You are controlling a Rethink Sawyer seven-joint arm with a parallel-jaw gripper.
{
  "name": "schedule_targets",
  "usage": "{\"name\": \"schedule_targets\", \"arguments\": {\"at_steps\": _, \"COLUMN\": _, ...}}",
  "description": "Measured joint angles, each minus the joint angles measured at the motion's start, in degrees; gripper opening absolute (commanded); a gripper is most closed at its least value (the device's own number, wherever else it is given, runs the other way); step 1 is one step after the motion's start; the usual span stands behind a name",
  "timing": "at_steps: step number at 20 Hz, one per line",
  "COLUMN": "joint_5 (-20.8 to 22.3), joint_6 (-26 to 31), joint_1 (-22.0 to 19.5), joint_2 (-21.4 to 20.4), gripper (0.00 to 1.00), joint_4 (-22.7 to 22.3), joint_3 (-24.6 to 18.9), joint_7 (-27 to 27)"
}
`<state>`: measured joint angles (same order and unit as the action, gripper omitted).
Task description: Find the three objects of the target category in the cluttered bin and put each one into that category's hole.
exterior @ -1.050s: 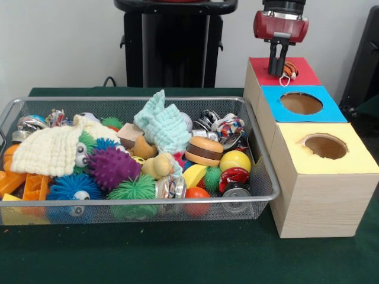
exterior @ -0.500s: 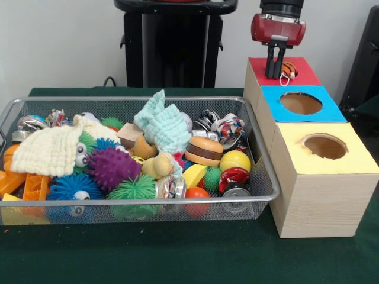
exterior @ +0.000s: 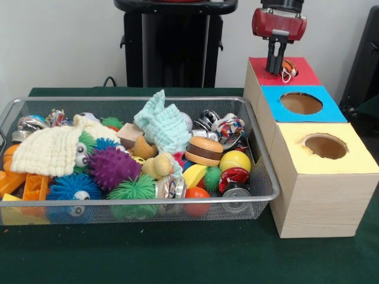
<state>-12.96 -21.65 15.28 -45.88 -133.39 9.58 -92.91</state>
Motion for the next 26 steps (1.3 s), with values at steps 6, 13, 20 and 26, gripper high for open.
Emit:
{"name": "schedule_targets", "arguments": {"at_steps": 6, "joint_5": 0.02, "joint_6": 3.50, "joint_1": 1.95, "joint_2": -1.83, "gripper": 0.00, "joint_4": 0.31, "joint_3": 1.90, "joint_7": 0.00}}
{"name": "schedule_targets", "arguments": {"at_steps": 13, "joint_5": 0.04, "joint_6": 7.18, "joint_1": 3.59, "joint_2": -3.06, "gripper": 0.00, "joint_4": 0.96, "joint_3": 3.68, "joint_7": 0.00}}
{"name": "schedule_targets", "arguments": {"at_steps": 20, "joint_5": 0.04, "joint_6": 7.24, "joint_1": 4.26, "joint_2": -3.03, "gripper": 0.00, "joint_4": 0.98, "joint_3": 4.33, "joint_7": 0.00}}
{"name": "schedule_targets", "arguments": {"at_steps": 26, "joint_5": 0.04, "joint_6": 7.24, "joint_1": 5.04, "joint_2": -3.04, "gripper": 0.00, "joint_4": 0.98, "joint_3": 5.15, "joint_7": 0.00}}
